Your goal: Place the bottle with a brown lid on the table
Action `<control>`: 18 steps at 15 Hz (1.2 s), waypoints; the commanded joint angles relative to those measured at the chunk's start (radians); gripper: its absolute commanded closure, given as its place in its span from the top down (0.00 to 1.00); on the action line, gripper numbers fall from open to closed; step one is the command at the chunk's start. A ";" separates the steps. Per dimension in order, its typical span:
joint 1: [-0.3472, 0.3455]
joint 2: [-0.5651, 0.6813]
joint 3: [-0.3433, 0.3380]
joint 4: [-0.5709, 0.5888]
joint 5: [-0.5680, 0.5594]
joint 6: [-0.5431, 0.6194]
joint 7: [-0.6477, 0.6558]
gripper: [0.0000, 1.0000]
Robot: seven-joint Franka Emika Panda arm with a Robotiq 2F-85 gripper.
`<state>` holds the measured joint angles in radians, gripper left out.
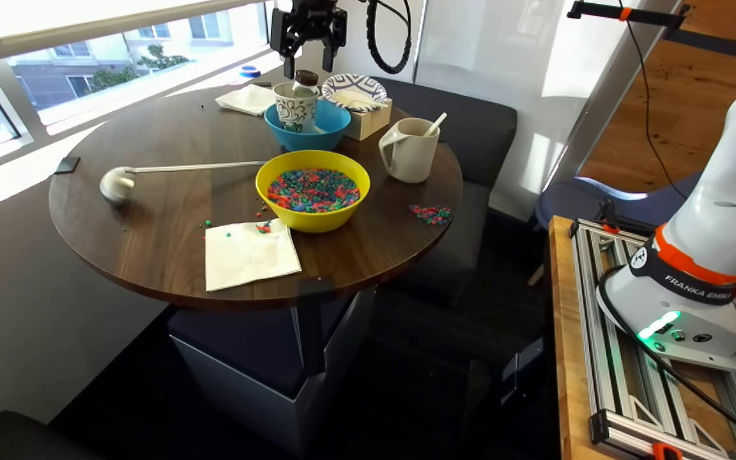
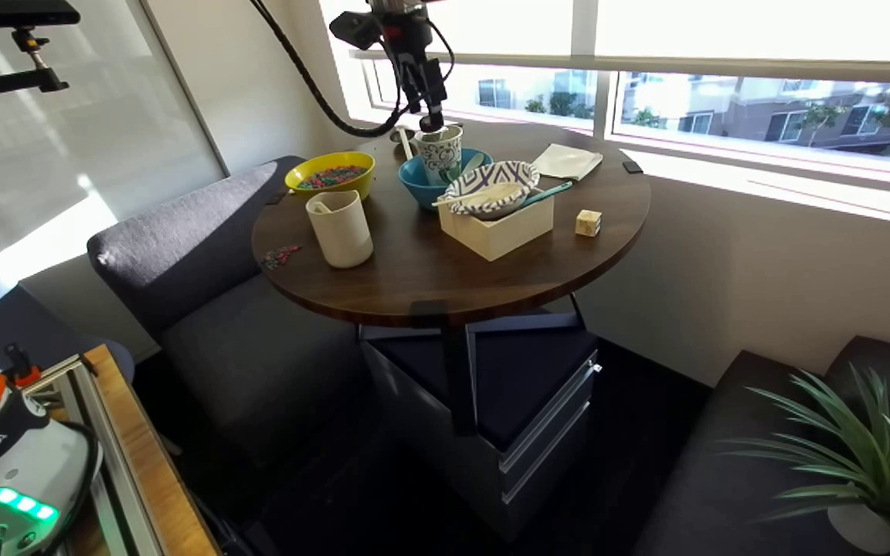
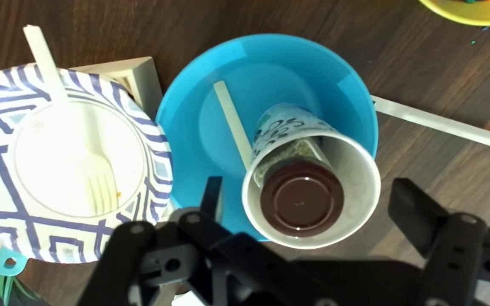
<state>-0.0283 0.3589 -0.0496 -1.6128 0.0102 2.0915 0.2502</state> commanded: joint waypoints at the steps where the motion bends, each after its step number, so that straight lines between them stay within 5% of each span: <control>1: -0.012 0.005 0.002 -0.003 0.033 0.015 -0.038 1.00; 14: -0.023 0.007 0.006 -0.037 0.078 0.060 -0.080 0.94; 18: -0.021 0.013 0.005 -0.044 0.076 0.124 -0.073 0.81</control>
<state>-0.0497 0.3700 -0.0471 -1.6362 0.0632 2.1677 0.1838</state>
